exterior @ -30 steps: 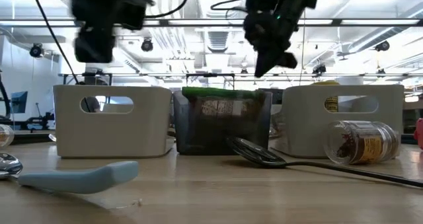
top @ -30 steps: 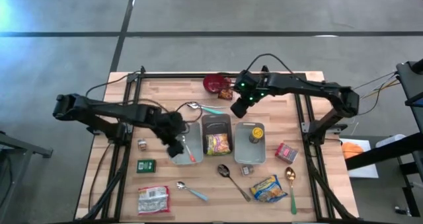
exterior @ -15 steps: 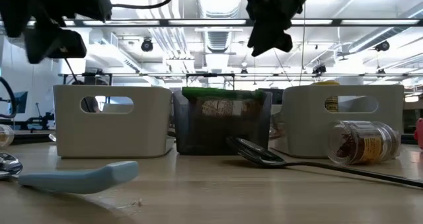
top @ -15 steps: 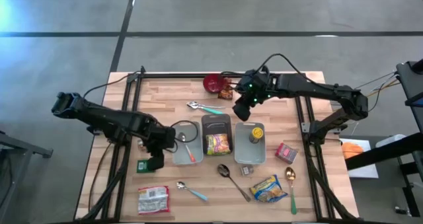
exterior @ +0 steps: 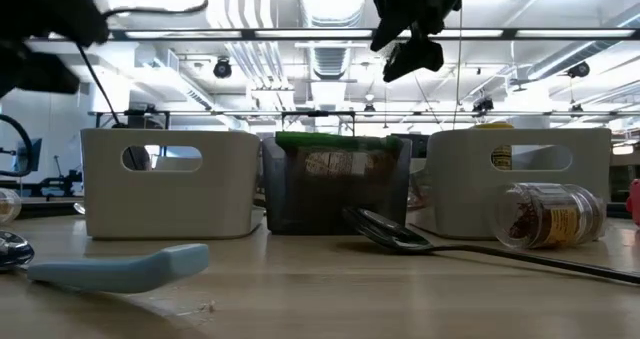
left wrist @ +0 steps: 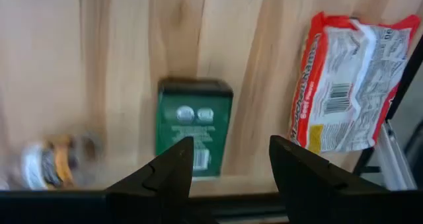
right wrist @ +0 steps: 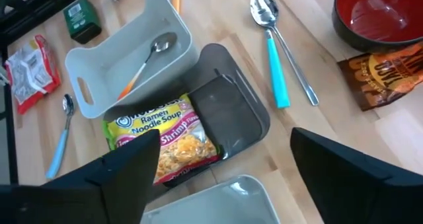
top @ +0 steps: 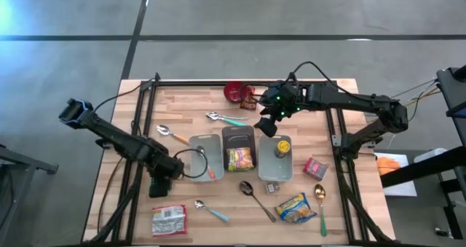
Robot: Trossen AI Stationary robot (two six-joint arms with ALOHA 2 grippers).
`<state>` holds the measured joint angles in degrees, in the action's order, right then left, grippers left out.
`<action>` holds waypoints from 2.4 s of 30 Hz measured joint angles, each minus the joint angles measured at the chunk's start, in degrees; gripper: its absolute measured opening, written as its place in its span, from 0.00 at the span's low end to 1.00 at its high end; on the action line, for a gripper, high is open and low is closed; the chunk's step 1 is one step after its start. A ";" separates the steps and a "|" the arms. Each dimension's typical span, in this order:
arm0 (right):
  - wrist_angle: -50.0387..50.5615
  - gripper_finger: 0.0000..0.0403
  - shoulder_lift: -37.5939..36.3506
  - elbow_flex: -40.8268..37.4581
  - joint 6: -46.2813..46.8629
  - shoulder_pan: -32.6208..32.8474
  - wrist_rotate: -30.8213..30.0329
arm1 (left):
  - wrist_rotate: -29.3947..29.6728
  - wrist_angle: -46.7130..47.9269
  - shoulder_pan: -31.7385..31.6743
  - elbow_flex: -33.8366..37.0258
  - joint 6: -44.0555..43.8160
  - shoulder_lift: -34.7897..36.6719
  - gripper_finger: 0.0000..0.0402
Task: Pick & Place Food Item
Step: Put the black seasoning can into the right gray bin
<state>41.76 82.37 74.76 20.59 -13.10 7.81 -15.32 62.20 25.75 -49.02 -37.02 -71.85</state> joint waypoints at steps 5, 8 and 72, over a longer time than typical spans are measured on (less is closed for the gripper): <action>0.23 0.89 -0.79 0.00 -0.01 0.00 -0.25 | -2.24 -0.88 0.09 1.93 -5.01 -0.02 0.50; 1.03 0.89 -1.21 0.00 0.47 -0.02 -0.28 | -2.22 -2.14 0.09 2.59 -6.37 -0.04 0.51; 7.75 0.89 -14.16 -0.09 6.34 0.57 -7.82 | 12.56 -20.17 12.08 13.96 5.66 -0.02 0.82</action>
<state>49.52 68.20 74.67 26.93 -12.53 -0.01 -2.76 42.03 37.83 -35.06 -31.36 -71.88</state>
